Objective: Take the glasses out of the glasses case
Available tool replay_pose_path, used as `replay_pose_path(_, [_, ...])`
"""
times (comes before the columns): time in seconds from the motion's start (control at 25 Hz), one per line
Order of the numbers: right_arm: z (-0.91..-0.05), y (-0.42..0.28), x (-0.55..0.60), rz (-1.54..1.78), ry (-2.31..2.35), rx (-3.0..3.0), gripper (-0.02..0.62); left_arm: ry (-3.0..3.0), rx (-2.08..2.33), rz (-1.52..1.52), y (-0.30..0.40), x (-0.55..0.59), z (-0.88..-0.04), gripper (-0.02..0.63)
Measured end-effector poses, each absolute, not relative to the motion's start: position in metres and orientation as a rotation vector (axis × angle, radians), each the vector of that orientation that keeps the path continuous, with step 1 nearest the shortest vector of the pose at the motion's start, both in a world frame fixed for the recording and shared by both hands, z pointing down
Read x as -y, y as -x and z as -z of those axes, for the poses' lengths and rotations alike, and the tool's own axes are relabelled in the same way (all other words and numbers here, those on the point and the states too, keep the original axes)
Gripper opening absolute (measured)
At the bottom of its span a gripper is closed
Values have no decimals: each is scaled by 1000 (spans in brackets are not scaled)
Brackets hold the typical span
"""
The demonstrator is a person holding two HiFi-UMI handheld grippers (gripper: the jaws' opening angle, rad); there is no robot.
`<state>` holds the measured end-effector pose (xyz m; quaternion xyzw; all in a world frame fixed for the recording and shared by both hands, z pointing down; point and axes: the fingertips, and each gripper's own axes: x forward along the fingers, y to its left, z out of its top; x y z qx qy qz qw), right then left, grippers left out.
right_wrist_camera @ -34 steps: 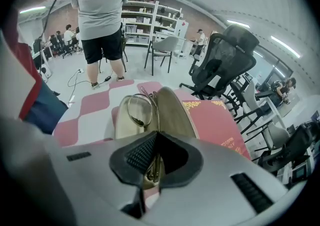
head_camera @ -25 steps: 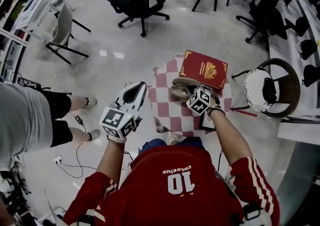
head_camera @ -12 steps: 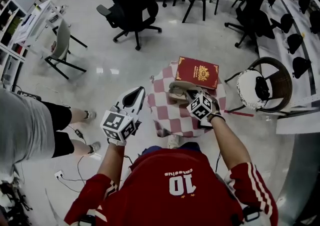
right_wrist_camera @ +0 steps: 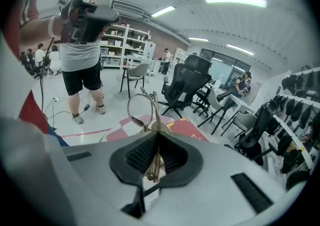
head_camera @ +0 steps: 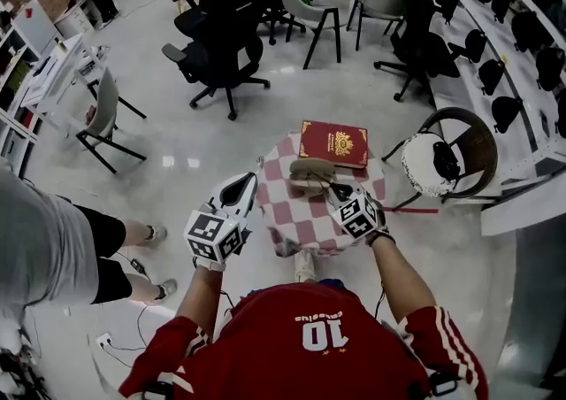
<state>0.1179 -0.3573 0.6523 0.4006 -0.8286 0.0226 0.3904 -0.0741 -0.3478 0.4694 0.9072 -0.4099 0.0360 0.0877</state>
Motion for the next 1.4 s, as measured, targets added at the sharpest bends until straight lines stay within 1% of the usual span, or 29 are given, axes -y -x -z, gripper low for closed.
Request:
replay_pose_path(0.32, [-604, -126, 316, -197, -1240, 2196, 28, -2713, 1164, -53, 73, 323, -456, 9])
replay_pose_path(0.8, [-521, -129, 266, -230, -1526, 2332, 28, -2786, 1119, -9, 76, 297, -425, 8])
replay_pose_path(1.4, [-422, -126, 233, -254, -1798, 2626, 28, -2842, 1106, 55, 74, 275, -385, 8])
